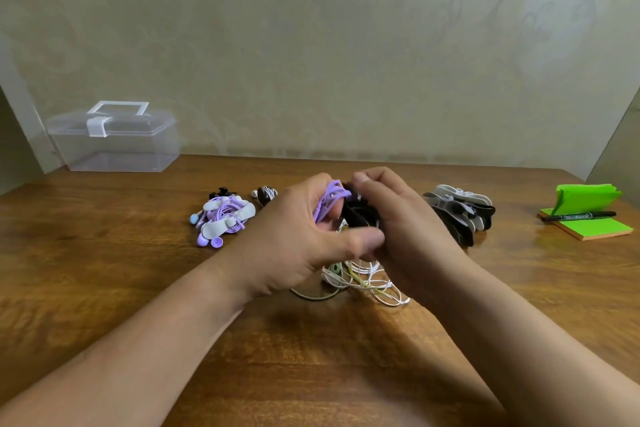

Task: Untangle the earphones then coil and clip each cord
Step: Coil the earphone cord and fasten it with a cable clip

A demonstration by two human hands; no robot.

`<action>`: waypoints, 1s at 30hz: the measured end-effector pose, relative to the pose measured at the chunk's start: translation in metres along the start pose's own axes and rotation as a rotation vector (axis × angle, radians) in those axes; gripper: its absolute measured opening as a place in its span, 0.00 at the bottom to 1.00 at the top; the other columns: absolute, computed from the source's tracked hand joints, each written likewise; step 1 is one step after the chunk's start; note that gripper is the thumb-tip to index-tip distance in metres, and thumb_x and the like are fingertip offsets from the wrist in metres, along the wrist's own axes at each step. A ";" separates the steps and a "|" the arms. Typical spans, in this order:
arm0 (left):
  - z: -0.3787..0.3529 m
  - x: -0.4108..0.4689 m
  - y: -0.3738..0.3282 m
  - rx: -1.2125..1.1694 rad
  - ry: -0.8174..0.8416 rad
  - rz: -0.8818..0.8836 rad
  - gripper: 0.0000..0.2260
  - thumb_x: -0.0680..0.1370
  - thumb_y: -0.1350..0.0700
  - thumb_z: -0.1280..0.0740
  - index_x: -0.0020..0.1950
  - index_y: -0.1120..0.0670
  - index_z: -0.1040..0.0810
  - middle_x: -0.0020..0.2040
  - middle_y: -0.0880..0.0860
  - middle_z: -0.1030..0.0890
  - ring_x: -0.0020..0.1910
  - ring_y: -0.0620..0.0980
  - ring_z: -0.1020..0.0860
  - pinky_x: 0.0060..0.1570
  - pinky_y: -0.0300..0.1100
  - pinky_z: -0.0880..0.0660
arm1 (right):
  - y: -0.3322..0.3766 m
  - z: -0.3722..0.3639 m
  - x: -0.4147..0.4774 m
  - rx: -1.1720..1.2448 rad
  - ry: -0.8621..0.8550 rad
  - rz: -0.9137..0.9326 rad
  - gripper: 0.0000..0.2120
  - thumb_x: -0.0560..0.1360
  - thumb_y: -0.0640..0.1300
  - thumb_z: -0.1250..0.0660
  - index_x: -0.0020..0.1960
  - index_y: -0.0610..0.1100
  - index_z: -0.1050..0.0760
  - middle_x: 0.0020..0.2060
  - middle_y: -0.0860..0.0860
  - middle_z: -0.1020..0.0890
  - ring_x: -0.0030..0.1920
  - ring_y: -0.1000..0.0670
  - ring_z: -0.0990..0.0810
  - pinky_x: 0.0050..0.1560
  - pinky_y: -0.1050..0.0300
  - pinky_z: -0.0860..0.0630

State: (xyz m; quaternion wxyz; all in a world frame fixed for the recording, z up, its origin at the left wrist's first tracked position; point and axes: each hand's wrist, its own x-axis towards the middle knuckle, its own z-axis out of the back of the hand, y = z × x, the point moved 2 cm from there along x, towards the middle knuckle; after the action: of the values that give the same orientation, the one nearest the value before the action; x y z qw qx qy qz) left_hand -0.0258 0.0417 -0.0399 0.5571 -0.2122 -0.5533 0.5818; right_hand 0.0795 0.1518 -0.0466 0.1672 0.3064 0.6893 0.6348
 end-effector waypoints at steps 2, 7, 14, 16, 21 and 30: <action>0.004 0.003 0.000 -0.191 -0.006 0.019 0.15 0.69 0.51 0.22 0.43 0.54 0.27 0.30 0.47 0.25 0.25 0.46 0.31 0.27 0.35 0.34 | 0.003 0.004 0.001 -0.062 0.019 0.067 0.09 0.84 0.42 0.42 0.56 0.44 0.23 0.43 0.44 0.20 0.37 0.47 0.24 0.33 0.51 0.29; 0.019 0.008 0.012 -0.474 -0.065 0.139 0.14 0.69 0.45 0.25 0.39 0.51 0.27 0.30 0.47 0.33 0.24 0.45 0.35 0.25 0.35 0.41 | 0.011 0.004 -0.007 -0.403 0.217 0.326 0.14 0.82 0.44 0.33 0.67 0.53 0.24 0.61 0.55 0.18 0.66 0.54 0.21 0.64 0.49 0.21; 0.014 0.006 0.020 -0.683 0.083 0.278 0.13 0.71 0.47 0.28 0.50 0.54 0.17 0.34 0.48 0.39 0.24 0.44 0.31 0.31 0.38 0.40 | 0.008 0.005 -0.006 -0.445 0.267 0.352 0.10 0.81 0.43 0.29 0.59 0.45 0.28 0.64 0.51 0.19 0.68 0.54 0.21 0.68 0.42 0.23; 0.012 0.006 0.021 -0.707 0.117 0.301 0.15 0.72 0.50 0.29 0.55 0.54 0.15 0.32 0.47 0.36 0.24 0.44 0.30 0.30 0.37 0.35 | 0.007 0.008 -0.005 -0.442 0.261 0.353 0.08 0.81 0.43 0.28 0.54 0.46 0.28 0.63 0.51 0.19 0.65 0.52 0.19 0.67 0.38 0.23; 0.012 0.007 0.023 -0.764 0.122 0.343 0.18 0.76 0.56 0.36 0.63 0.60 0.21 0.31 0.48 0.36 0.25 0.46 0.31 0.28 0.37 0.34 | 0.005 0.009 -0.001 -0.327 0.263 0.306 0.09 0.82 0.44 0.32 0.53 0.42 0.31 0.59 0.48 0.16 0.57 0.44 0.16 0.58 0.34 0.19; 0.013 0.005 0.024 -0.646 0.203 0.324 0.12 0.77 0.59 0.36 0.60 0.59 0.29 0.34 0.51 0.32 0.30 0.49 0.26 0.33 0.38 0.28 | 0.002 0.015 0.005 -0.385 0.298 0.170 0.11 0.84 0.43 0.32 0.63 0.43 0.30 0.51 0.40 0.18 0.49 0.46 0.17 0.53 0.44 0.16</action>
State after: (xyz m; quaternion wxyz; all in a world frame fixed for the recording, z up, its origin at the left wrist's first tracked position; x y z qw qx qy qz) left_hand -0.0483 0.0461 -0.0558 0.4142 -0.5185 -0.6092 0.4341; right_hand 0.0859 0.1665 -0.0461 0.0650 0.2290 0.5445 0.8043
